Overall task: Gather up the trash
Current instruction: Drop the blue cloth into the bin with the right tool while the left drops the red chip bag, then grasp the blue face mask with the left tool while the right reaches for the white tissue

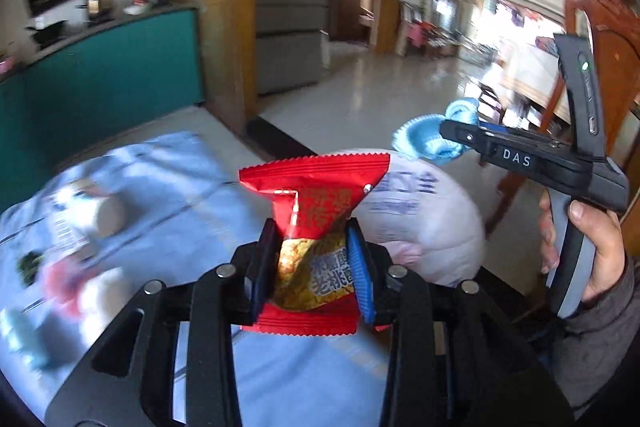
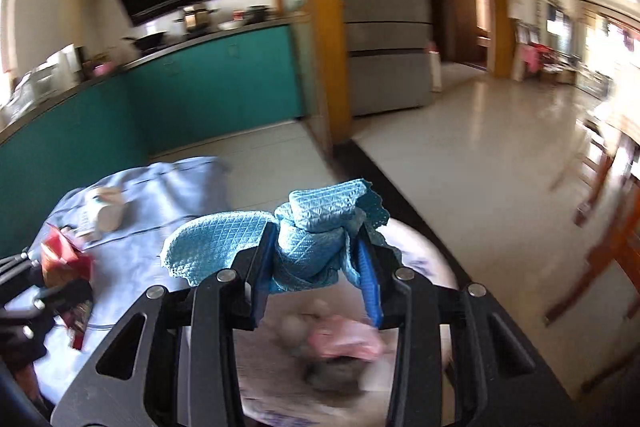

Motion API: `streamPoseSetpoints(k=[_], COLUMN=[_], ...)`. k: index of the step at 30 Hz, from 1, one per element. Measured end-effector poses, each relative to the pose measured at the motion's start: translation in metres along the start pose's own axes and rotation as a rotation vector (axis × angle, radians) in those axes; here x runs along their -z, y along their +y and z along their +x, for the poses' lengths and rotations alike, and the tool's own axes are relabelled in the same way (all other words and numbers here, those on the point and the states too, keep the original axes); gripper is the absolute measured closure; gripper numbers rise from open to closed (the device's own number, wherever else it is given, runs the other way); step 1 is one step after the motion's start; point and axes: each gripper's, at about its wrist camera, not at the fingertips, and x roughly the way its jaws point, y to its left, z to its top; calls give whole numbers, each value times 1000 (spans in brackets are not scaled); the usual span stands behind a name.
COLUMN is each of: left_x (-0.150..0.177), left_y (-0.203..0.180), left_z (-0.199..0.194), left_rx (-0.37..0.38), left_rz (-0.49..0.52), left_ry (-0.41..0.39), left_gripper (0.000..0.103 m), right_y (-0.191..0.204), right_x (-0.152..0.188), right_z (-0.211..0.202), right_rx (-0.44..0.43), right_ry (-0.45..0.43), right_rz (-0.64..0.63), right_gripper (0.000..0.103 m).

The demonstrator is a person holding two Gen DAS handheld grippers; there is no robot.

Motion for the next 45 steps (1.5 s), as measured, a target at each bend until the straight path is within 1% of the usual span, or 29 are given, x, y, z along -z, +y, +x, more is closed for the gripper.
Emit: streamPoseSetpoints(k=[2,5,7,8,9,10,11,12,13,15,17,18,20,23,25,27,28,29,30,31,32,33,35,36,37,39,42,44,45], left_x=[-5,-9,-9,-8,-7,-7,-6,-6,-6,-5,-5,-4,-3,0,5,12,16,19,23,28,32,36,48,52,58,72,91,100,103], left_y=[-18,-41,-48,-51,-54,-53,-51,-49,-47,-39,-29,-20,-5,31,60,91,111,126,143,166,184,200,233,243,256,277,304,306,304], left_z=[25,64,87,96,102,107,109,109,108,102,89,80,59,30,9,-13,-26,-35,-45,-59,-71,-83,-106,-113,-121,-130,-127,-126,-126], left_rx=[30,49,67,71,67,56,47,40,37,23,-20,-49,-94,-174,-264,-382,-462,-520,-569,-610,-631,-642,-655,-659,-657,-622,-513,-460,-451], left_rz=[19,51,57,58,58,55,51,43,39,40,53,59,56,38,29,16,2,-16,-43,-91,-142,-191,-288,-317,-361,-443,-564,-578,-575], left_ry=[27,72,102,112,113,113,112,111,112,110,95,85,71,51,38,27,21,17,15,15,13,13,12,11,13,24,86,111,116], left_gripper=[67,65,60,59,55,44,39,34,32,32,31,30,28,26,26,25,23,23,22,22,22,21,19,17,16,16,16,16,15], right_y=[-17,-39,-49,-53,-56,-56,-57,-55,-51,-42,-34,-30,-27,-17,-7,14,26,39,60,82,101,128,170,197,215,263,314,330,336], right_x=[3,7,9,9,10,11,12,13,12,11,9,9,8,7,8,9,9,10,13,14,16,19,23,26,27,34,48,61,68], right_z=[-1,1,2,2,3,5,5,6,9,12,16,18,19,22,24,28,30,32,35,39,43,50,62,68,71,78,87,90,90], right_rx=[25,62,76,74,68,68,68,65,59,55,54,54,60,52,23,-41,-80,-109,-154,-196,-234,-297,-386,-452,-487,-533,-533,-514,-516], right_ry=[4,15,22,24,28,34,39,45,52,59,65,70,72,68,72,84,90,93,100,110,123,155,211,244,260,293,327,344,343], right_rz=[35,73,98,108,116,117,116,115,112,93,72,61,49,26,11,-24,-49,-71,-112,-148,-177,-220,-267,-297,-317,-390,-484,-523,-545], right_gripper=[65,65,65,65,65,65,64,64,64,62,55,53,34,29,28,27,25,23,22,21,21,21,21,21,21,21,21,21,21])
